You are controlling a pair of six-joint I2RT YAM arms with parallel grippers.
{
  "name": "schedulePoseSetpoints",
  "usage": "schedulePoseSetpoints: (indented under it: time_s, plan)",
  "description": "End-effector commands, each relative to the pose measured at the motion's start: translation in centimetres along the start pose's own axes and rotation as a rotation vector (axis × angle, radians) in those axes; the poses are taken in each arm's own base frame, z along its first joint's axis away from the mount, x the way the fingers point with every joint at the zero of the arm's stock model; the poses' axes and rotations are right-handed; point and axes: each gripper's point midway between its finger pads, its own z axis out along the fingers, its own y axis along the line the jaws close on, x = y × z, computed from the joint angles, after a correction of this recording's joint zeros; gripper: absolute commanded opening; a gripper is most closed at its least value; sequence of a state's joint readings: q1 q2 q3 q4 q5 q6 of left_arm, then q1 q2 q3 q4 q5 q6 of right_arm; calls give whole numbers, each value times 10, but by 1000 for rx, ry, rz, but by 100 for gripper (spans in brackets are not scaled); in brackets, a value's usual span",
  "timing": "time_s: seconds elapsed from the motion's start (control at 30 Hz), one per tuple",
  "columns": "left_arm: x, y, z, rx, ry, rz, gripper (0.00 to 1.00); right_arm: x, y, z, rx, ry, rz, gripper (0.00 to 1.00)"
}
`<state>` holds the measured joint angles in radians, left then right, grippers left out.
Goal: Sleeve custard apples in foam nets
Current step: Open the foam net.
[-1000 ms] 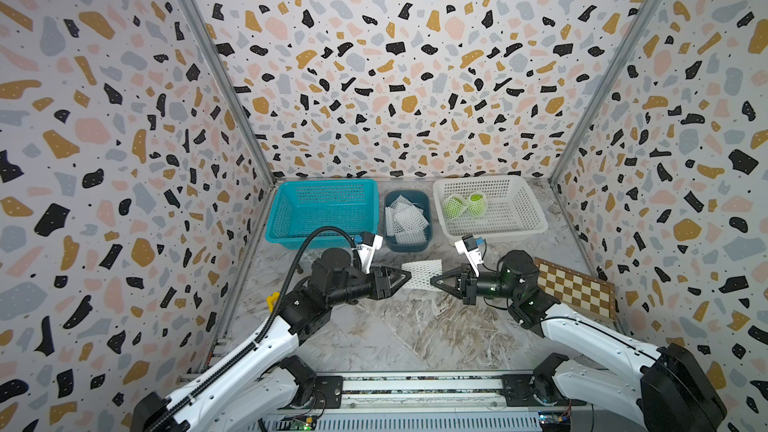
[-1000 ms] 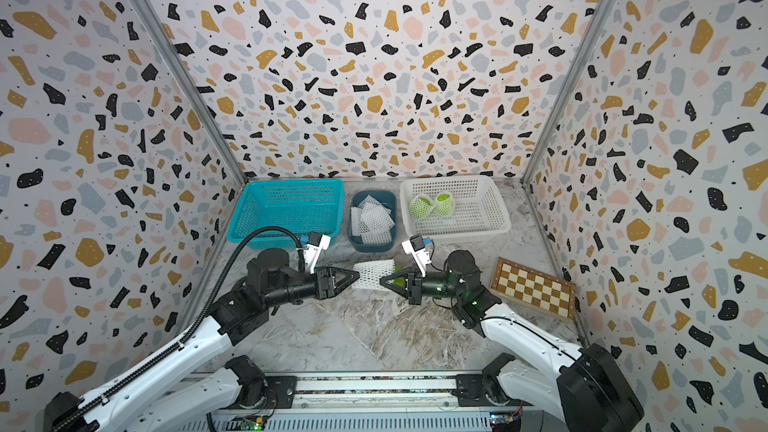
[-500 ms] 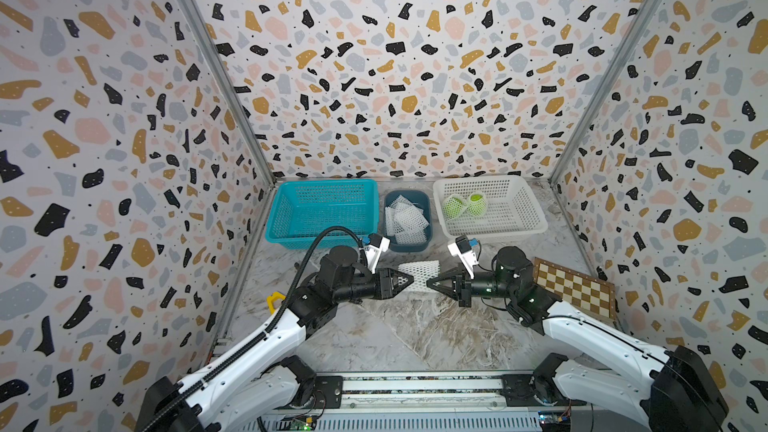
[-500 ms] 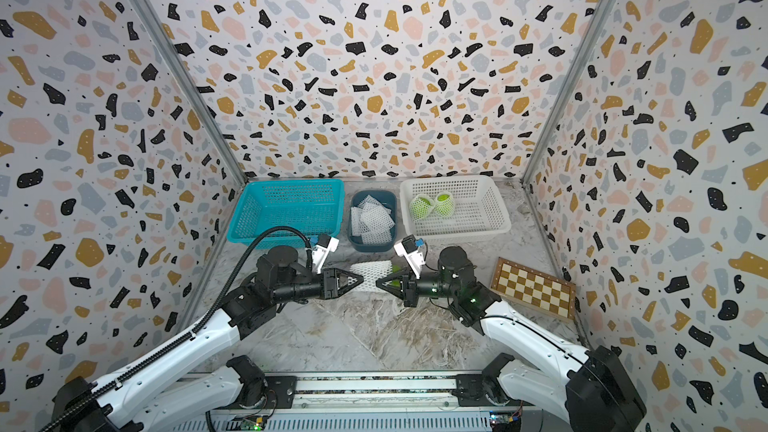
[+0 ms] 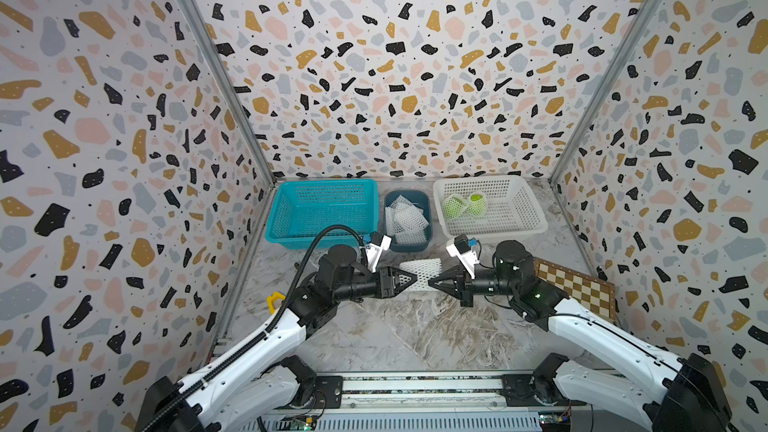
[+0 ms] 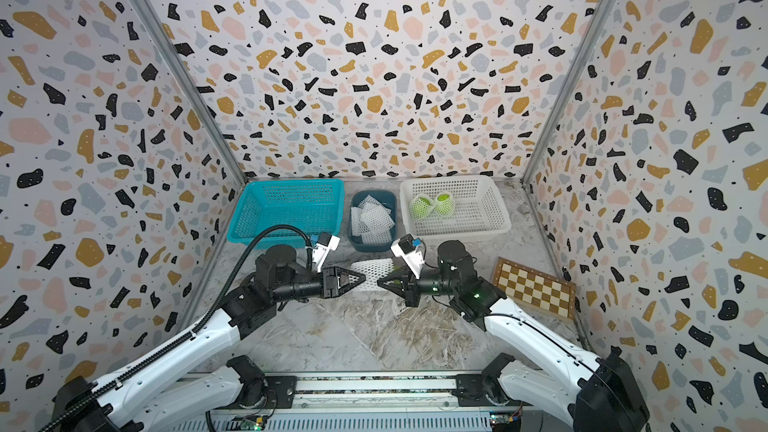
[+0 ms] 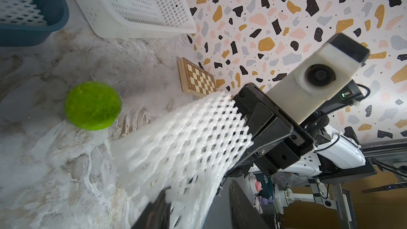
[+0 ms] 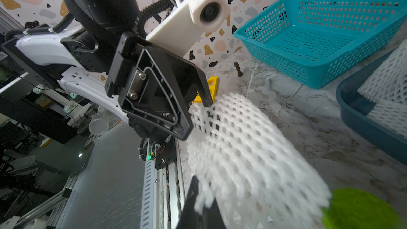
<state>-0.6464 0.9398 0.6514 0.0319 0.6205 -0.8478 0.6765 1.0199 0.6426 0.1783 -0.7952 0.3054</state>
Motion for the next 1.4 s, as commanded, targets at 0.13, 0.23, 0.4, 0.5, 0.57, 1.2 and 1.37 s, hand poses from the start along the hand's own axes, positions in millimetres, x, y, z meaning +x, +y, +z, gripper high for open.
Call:
schedulePoseSetpoints:
  time_s: [0.13, 0.23, 0.4, 0.5, 0.57, 1.2, 1.37]
  plan:
    - [-2, -10, 1, 52, -9, 23, 25, -12, 19, -5, -43, -4, -90, 0]
    - [0, -9, 2, 57, 1, 17, 12, -13, 20, -5, -42, -3, -95, 0]
    - [0, -12, 2, 78, 1, 24, 0, -20, 19, -8, -10, -22, -90, 21]
    - [-4, -10, 1, 72, -17, 28, 0, -27, 9, -16, 61, -57, -71, 47]
    - [-6, -10, 0, 73, -24, 29, 0, -33, -2, -26, 122, -100, -48, 59]
    - [-44, -83, 2, 380, -67, 82, 0, -16, -80, -47, 51, -314, 384, 65]
    - [-52, -110, 7, 479, -60, 133, 0, -40, -52, -28, -60, -315, 321, 65]
